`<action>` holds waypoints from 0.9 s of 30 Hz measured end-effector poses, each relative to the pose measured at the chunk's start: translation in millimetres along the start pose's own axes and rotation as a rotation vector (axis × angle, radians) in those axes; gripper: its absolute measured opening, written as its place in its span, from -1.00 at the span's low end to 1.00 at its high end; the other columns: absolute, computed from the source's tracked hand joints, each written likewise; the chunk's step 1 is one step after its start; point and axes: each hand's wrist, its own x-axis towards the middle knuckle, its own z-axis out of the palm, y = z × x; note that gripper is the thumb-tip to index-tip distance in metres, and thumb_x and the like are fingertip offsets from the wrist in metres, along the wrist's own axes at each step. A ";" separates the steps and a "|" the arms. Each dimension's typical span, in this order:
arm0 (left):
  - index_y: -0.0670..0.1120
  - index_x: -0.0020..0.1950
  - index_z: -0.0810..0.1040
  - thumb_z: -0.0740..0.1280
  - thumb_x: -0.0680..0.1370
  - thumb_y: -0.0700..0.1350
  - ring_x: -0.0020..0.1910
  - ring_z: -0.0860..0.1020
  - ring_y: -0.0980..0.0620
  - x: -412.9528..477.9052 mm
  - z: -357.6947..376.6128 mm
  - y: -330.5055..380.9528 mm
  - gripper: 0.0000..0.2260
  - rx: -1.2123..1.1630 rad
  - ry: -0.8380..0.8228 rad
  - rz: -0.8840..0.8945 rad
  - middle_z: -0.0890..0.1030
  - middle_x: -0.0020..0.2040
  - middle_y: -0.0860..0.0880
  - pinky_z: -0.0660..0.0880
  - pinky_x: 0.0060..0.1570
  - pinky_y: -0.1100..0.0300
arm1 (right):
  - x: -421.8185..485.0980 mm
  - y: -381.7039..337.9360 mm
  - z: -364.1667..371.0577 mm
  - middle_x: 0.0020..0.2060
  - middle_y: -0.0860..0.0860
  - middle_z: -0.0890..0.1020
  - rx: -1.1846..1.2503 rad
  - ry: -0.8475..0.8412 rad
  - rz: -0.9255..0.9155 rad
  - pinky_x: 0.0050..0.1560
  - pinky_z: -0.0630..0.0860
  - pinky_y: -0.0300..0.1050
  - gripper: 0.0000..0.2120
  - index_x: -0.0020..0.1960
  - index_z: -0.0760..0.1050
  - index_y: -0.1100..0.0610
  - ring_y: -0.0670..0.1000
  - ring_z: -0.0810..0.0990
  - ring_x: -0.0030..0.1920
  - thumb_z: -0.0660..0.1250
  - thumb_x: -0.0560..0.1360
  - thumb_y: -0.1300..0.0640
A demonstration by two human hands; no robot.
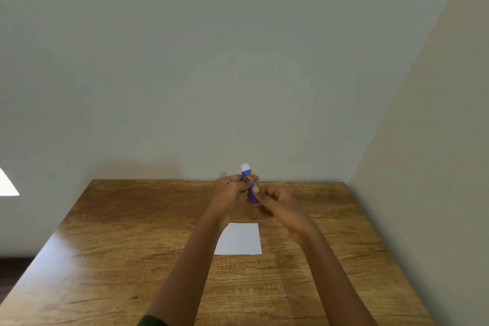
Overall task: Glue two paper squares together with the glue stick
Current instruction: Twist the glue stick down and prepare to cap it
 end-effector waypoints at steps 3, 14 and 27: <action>-0.15 -0.14 0.67 0.39 0.47 -0.15 -0.01 0.64 -0.12 5.1 -0.7 7.9 -0.90 -0.012 0.017 0.013 0.70 -0.10 -0.17 0.52 0.13 -0.03 | 2.9 -7.4 -4.5 -0.08 0.16 0.68 0.045 -0.066 -0.001 -0.01 0.53 -0.22 -0.71 0.03 0.63 0.18 -0.08 0.61 -0.17 0.27 0.54 -0.01; -0.14 -0.18 0.65 0.36 0.49 -0.16 -0.10 0.65 -0.06 16.4 8.8 27.6 -0.90 0.039 0.020 0.146 0.70 -0.25 -0.09 0.56 0.06 0.08 | 17.0 -31.8 -0.2 -0.15 0.04 0.70 -0.246 0.211 -0.069 -0.05 0.53 -0.13 -0.77 -0.05 0.63 0.13 -0.03 0.65 -0.11 0.44 0.41 0.00; -0.09 -0.13 0.67 0.36 0.49 -0.11 0.01 0.66 -0.03 12.1 21.2 46.2 -0.90 0.103 -0.013 0.219 0.71 -0.13 -0.11 0.43 0.29 0.02 | 16.9 -46.2 -0.9 -0.40 0.04 0.62 -0.210 0.373 -0.129 -0.27 0.40 -0.25 -0.72 -0.25 0.60 0.24 -0.08 0.51 -0.39 0.55 0.25 0.04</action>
